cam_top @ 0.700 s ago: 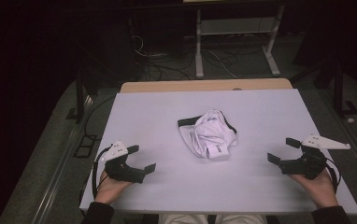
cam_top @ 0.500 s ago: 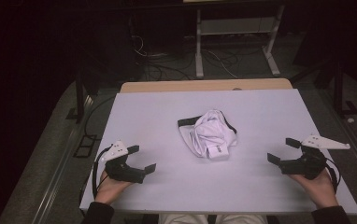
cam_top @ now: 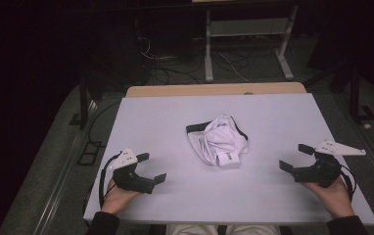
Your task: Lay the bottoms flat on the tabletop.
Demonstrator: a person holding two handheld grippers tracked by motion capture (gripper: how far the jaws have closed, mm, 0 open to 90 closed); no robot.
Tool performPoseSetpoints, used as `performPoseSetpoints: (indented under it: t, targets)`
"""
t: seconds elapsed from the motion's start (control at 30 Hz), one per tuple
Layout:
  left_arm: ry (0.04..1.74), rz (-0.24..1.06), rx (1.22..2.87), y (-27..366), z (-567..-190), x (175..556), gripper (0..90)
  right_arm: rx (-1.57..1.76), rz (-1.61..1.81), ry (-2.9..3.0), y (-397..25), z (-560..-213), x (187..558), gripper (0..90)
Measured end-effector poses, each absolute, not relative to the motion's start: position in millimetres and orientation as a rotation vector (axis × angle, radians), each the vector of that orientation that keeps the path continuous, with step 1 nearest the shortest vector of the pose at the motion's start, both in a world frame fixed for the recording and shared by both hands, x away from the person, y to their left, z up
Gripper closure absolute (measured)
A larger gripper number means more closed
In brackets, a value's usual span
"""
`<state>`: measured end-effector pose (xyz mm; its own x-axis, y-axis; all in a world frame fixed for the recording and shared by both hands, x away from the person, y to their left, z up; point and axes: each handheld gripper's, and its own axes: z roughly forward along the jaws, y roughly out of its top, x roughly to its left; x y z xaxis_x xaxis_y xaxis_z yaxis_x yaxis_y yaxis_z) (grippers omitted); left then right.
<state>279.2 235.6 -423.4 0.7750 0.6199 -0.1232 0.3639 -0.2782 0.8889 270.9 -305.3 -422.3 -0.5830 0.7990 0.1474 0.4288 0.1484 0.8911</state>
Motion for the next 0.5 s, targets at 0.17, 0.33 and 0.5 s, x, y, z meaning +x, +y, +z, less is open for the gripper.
performPoseSetpoints:
  t: [0.17, 0.33, 0.5]
  targets:
    - [0.749, 0.301, 1.901, 233.4, -422.4, 278.9, 0.0, 1.172, 1.414, 2.072, -304.1, -418.7, 271.3, 0.0]
    - [0.748, 0.309, 1.920, 228.8, -420.0, 280.0, 0.0, 1.161, 1.398, 2.097, -299.3, -410.4, 276.8, 0.0]
    - [0.746, 0.315, 1.916, 225.4, -414.5, 281.9, 0.0, 1.137, 1.385, 2.125, -294.6, -404.1, 280.3, 0.0]
